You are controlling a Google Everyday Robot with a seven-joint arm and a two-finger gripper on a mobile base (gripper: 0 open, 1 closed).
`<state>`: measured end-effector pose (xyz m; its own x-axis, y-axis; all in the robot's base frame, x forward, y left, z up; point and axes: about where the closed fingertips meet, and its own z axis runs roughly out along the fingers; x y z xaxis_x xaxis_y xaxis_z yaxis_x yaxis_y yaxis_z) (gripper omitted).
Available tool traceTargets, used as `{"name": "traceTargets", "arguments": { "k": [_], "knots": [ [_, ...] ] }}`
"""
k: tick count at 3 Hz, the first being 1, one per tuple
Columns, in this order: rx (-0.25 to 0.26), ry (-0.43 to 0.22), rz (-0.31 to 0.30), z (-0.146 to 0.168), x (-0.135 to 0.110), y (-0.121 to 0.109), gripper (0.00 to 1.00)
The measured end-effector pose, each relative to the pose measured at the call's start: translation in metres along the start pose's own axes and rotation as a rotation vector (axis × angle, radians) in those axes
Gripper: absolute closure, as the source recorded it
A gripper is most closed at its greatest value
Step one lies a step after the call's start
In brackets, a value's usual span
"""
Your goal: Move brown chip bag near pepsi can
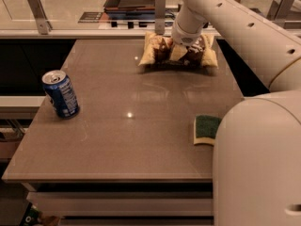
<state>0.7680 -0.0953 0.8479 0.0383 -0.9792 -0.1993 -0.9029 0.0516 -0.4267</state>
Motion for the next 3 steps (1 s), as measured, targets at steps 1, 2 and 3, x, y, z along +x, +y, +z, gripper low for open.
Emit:
{"name": "traceTargets", "arguments": {
  "k": [1,2,3],
  "knots": [
    [0.000,0.000,0.000,0.0000,0.0000,0.0000,1.00],
    [0.000,0.000,0.000,0.0001,-0.0001,0.0001,1.00],
    [0.000,0.000,0.000,0.0001,-0.0001,0.0001,1.00]
  ]
}}
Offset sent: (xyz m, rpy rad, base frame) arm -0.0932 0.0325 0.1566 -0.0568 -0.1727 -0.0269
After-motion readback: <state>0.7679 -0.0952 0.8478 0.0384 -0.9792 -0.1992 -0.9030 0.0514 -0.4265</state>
